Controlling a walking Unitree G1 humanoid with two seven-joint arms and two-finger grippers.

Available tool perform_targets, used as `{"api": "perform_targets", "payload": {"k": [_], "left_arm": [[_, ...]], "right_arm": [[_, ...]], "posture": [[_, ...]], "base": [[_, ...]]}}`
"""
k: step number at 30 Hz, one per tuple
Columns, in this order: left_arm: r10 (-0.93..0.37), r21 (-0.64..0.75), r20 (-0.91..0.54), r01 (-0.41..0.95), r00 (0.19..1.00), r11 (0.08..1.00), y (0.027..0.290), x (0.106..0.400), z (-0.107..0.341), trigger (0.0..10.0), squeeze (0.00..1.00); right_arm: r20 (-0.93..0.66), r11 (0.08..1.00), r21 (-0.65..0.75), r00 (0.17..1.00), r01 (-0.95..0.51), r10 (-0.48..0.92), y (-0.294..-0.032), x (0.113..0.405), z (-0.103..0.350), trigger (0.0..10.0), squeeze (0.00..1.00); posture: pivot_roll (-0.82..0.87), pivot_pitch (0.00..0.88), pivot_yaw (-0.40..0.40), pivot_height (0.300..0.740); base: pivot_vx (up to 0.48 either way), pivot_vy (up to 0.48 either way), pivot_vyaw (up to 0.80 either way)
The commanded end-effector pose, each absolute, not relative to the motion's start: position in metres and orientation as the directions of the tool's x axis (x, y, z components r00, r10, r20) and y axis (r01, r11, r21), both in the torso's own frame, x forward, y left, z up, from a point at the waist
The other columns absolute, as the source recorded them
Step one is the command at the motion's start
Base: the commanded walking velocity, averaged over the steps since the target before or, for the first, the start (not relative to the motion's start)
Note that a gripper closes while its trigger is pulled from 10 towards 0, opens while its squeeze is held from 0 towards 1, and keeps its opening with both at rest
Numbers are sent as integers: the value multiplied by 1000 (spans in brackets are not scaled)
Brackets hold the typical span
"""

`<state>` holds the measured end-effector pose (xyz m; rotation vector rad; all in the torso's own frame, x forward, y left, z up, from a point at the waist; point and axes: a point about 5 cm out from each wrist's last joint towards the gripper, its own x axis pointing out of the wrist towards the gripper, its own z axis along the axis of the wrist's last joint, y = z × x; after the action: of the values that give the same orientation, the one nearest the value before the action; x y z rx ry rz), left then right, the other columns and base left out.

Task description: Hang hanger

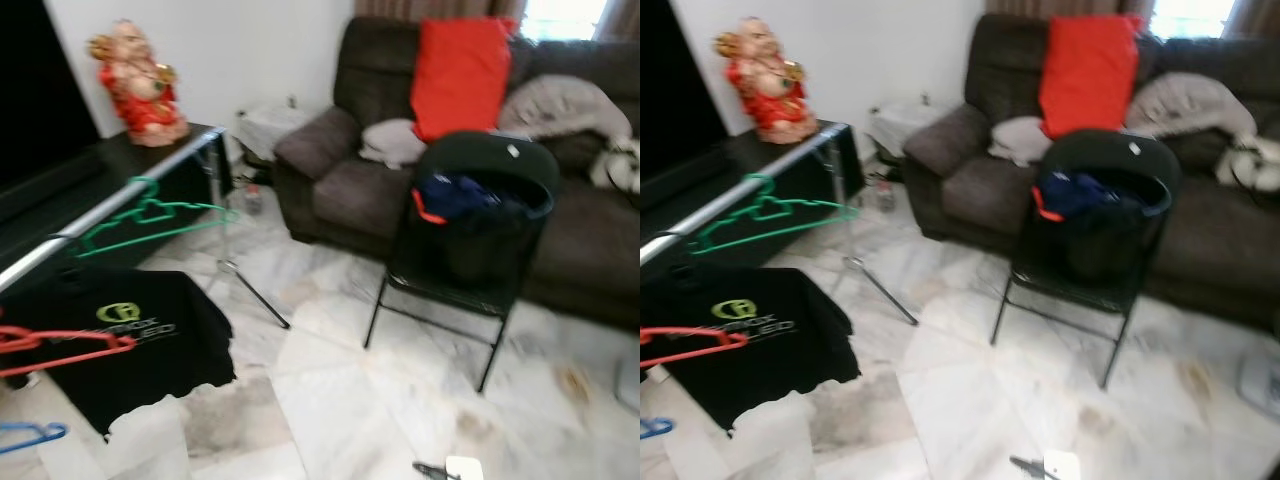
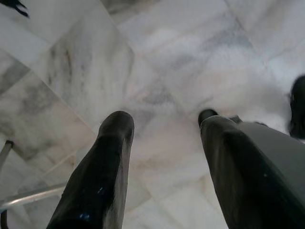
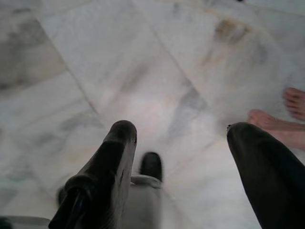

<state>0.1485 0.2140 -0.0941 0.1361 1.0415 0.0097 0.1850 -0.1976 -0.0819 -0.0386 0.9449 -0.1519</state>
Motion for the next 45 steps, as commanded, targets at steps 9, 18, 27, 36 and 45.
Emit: {"api": "perform_targets", "payload": {"k": [9,18,27,36,45], "left_arm": [[110,137,-896,32,430,990,226,130,-99,10000,0],[116,130,-893,3,436,991,225,134,-98,10000,0],[104,120,-887,6,449,993,221,138,-97,10000,0],[90,109,-887,15,453,994,215,139,-98,10000,0],[85,105,-888,20,451,994,215,137,-99,10000,0]], "right_arm": [[-783,987,-88,604,131,-150,-197,182,-82,10000,0],[-784,988,-114,601,103,-154,-201,179,-83,10000,0],[-774,988,-125,615,88,-152,-203,183,-81,10000,0],[-778,987,-131,607,97,-163,-203,182,-81,10000,0],[-765,987,-134,623,92,-162,-203,183,-80,10000,0]], "posture": [[-47,0,83,740],[-49,0,69,740],[-51,0,65,740],[-48,0,65,740],[-50,0,66,740]], "base": [[325,0,0],[326,0,-667],[326,0,0],[326,0,0],[327,0,-427]]}}
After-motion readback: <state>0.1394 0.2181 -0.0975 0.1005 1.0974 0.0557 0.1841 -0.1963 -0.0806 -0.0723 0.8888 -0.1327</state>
